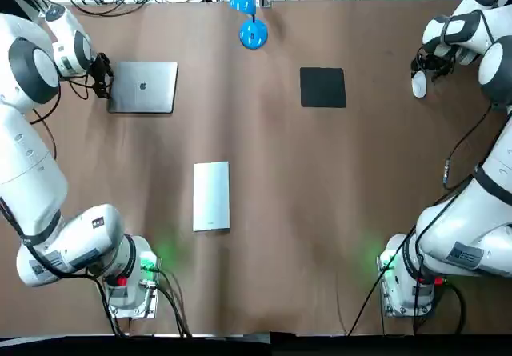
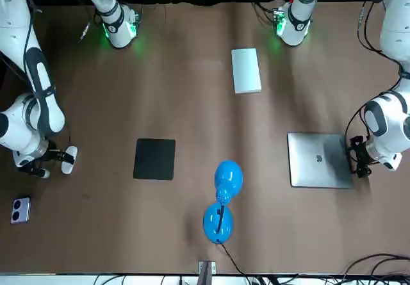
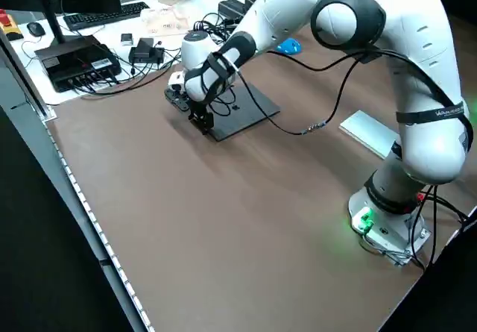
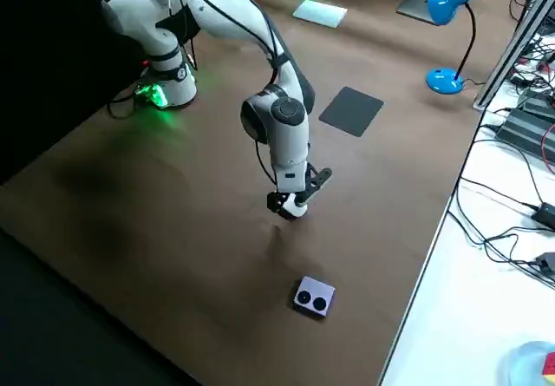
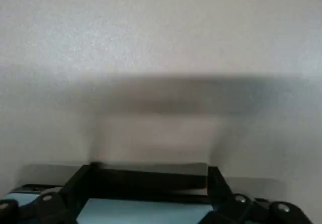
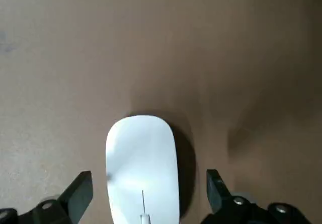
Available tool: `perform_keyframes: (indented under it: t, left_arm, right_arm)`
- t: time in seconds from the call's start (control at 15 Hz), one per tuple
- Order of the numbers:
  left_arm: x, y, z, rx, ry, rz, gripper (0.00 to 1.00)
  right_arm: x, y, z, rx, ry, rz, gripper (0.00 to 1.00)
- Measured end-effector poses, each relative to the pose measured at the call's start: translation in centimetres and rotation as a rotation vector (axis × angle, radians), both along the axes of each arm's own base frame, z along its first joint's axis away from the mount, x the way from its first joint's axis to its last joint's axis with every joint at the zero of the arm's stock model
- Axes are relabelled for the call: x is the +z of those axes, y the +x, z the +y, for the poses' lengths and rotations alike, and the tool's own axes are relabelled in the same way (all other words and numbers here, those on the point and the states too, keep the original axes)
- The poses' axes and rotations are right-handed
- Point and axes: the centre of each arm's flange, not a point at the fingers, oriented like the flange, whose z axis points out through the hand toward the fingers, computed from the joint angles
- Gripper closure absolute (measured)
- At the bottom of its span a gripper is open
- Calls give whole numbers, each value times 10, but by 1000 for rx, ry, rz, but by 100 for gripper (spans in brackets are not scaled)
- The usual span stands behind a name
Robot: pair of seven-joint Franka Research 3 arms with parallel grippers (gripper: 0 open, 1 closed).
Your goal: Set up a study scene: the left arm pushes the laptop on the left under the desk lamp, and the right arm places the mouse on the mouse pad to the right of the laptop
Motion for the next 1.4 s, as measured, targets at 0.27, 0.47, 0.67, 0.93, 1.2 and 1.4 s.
perform_keyframes:
  t: [0.27, 0.47, 0.67, 0.93, 1.2, 1.4]
  left_arm:
    - [-1, -3, -6, -17, -5, 3, 0]
    - [-2, -4, -9, -27, -3, 1, 0]
    - [-6, -5, -19, -39, -13, 6, 0]
    - [-7, -3, -29, -49, -21, 3, 0]
    - [-7, 4, -61, -44, -49, -2, 0]
    - [-8, 12, -102, -21, -57, 3, 0]
  right_arm:
    - [-10, 0, 1, 2, -6, -11, 1]
    - [-23, -4, 4, 5, -19, -40, 5]
    - [-30, -9, 7, 7, -30, -65, 11]
    - [-26, -8, 7, 7, -32, -71, 33]
    - [-25, -7, 7, 7, -30, -69, 39]
    - [-22, -3, 9, 10, -10, -27, 39]
